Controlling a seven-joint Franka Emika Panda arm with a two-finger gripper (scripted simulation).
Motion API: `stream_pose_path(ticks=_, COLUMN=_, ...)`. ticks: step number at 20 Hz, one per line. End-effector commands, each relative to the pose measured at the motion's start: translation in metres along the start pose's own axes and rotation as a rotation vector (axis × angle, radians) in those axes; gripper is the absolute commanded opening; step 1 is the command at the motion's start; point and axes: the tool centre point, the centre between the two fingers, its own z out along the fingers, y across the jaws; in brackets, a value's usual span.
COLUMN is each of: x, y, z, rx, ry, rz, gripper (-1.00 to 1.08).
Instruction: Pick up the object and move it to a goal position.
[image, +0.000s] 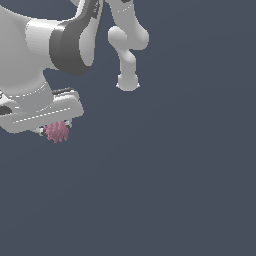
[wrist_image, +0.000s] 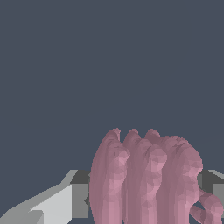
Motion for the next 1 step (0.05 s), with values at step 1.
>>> stream_pose_path(ticks=1, x=0.0003, y=0.0007, z=-0.0009, rx=0.001, ry=-0.001, rz=-0.001, gripper=-1.0)
